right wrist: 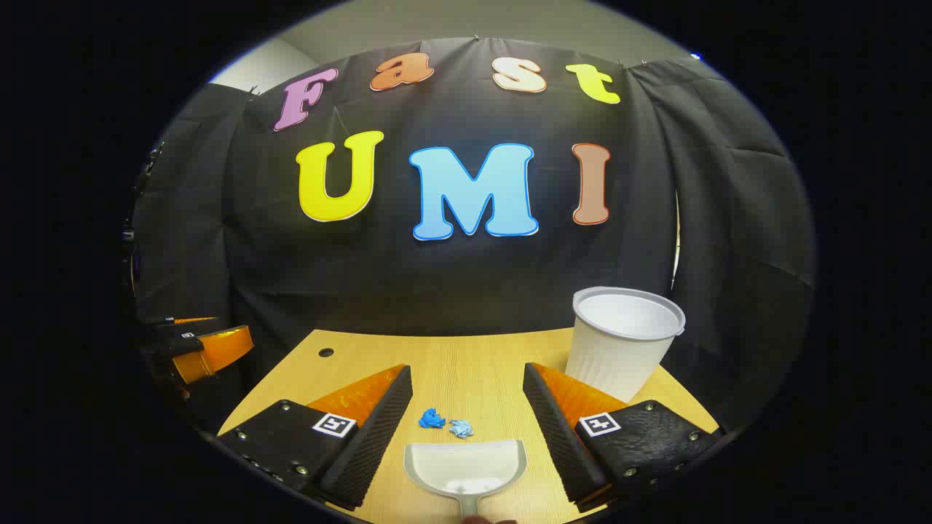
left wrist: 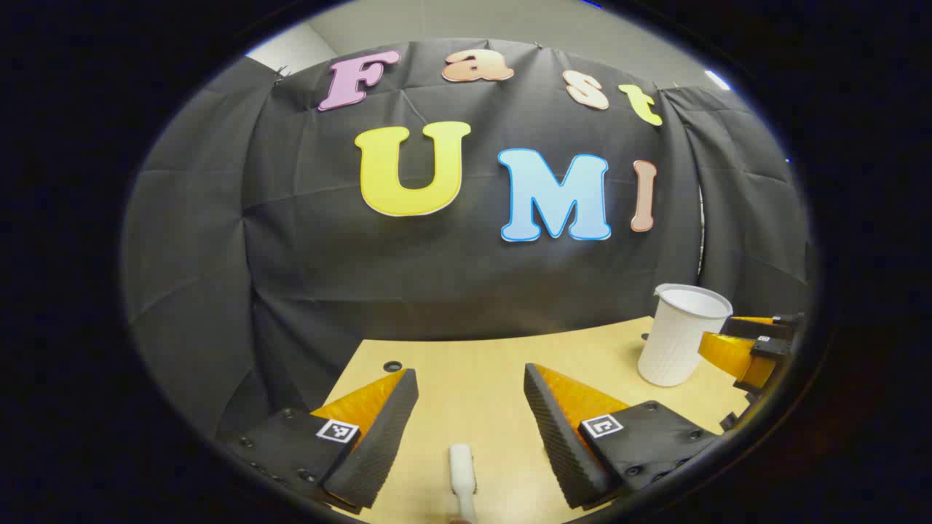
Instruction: Pick up the small broom and dustpan from the desktop, sweep the trash into the dustpan with the broom, and then empty the trash into the garbage bin.
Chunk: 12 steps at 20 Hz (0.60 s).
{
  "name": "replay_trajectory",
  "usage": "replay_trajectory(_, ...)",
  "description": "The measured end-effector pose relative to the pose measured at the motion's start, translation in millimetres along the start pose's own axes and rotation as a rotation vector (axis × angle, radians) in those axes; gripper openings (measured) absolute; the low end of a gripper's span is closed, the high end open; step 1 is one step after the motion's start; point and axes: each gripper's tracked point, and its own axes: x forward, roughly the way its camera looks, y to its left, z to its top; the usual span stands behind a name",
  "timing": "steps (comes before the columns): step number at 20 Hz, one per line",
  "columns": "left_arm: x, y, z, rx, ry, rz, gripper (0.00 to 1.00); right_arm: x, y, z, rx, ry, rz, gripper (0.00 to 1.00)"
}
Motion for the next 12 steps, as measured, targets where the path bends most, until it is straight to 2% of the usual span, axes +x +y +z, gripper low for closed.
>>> replay_trajectory(2, -0.2, -1.4, 3.0, 0.006, -0.007, -0.005, 0.95, 1.2, -1.5, 0.8, 0.000, -0.003, -0.001, 0.96)
replay_trajectory(3, 0.1, -2.7, 4.5, 0.007, -0.015, -0.011, 0.99, 1.3, -1.0, 0.3, 0.002, -0.004, -0.002, 0.96)
replay_trajectory(7, -0.6, -8.6, 11.1, 0.004, -0.037, -0.025, 0.99, 4.6, -1.8, -0.6, 0.003, -0.001, -0.003, 0.96)
replay_trajectory(8, -0.3, -9.8, 11.9, 0.004, -0.040, -0.030, 0.92, 5.0, -1.3, -0.7, 0.004, 0.000, -0.001, 0.96)
replay_trajectory(10, 1.1, -12.0, 11.1, 0.001, -0.043, -0.036, 0.95, 6.0, 0.4, -1.7, 0.003, 0.003, 0.000, 0.96)
replay_trajectory(11, 1.6, -12.6, 11.4, 0.001, -0.040, -0.038, 0.92, 6.5, -0.2, -2.4, 0.002, 0.003, -0.001, 0.96)
replay_trajectory(12, 2.3, -12.6, 11.6, 0.002, -0.038, -0.037, 0.95, 6.9, -0.1, -2.6, 0.000, 0.004, -0.002, 0.96)
